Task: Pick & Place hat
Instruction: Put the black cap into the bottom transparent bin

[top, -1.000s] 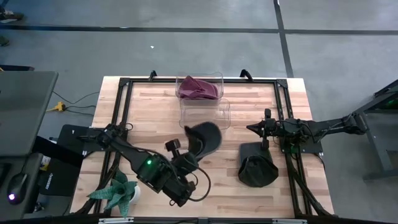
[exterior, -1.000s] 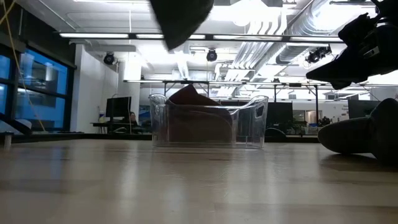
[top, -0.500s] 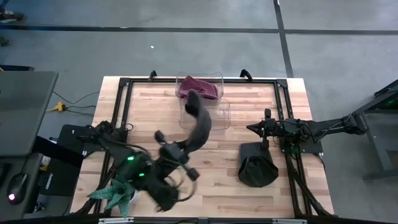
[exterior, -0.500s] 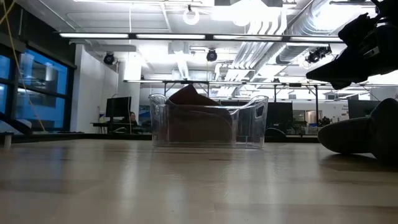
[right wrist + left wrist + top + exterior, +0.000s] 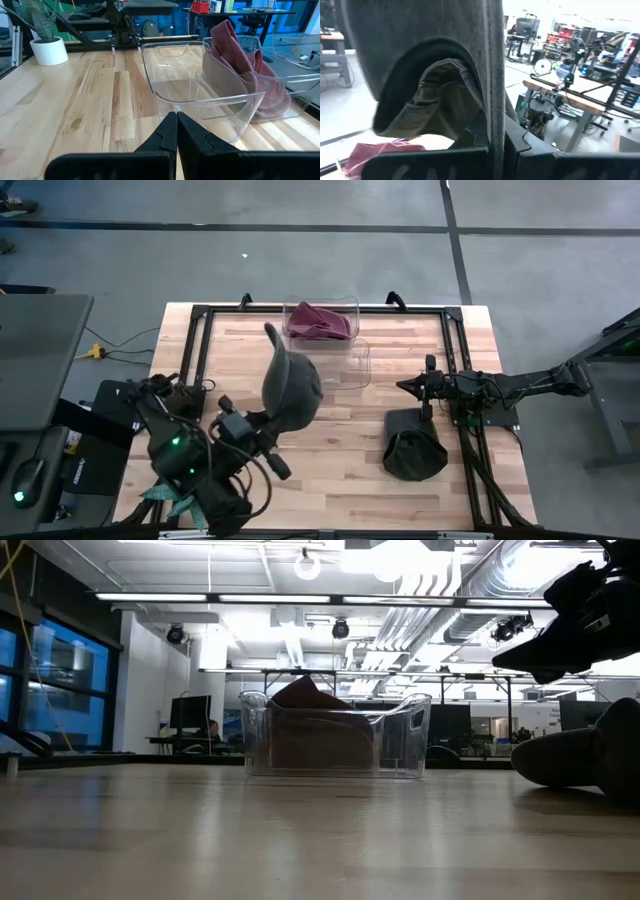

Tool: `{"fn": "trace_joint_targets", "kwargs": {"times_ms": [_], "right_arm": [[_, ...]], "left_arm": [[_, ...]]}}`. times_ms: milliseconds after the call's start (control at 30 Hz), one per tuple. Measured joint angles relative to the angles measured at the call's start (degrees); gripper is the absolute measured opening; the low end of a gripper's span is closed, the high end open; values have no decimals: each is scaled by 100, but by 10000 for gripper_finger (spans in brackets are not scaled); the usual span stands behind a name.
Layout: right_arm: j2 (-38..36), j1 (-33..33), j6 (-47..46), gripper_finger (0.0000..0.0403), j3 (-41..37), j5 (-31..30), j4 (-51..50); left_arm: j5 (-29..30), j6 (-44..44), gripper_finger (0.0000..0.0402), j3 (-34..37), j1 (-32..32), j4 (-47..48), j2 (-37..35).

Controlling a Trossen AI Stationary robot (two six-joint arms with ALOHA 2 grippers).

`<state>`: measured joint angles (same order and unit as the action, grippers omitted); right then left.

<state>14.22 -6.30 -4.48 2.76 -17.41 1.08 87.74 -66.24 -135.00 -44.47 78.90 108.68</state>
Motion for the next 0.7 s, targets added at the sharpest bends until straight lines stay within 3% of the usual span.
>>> {"fn": "trace_joint_targets", "kwargs": {"times_ms": [133,400,700], "right_arm": [[0,-1,1,0,0,-2,0],[0,1,-1,0,0,0,0],[0,1,-1,0,0,0,0]], "left_arm": [[-381,347,0,0,86,295,2],[-2600,2163,0,116,860,402,7],[-4090,3809,0,887,1716,388,11]]}}
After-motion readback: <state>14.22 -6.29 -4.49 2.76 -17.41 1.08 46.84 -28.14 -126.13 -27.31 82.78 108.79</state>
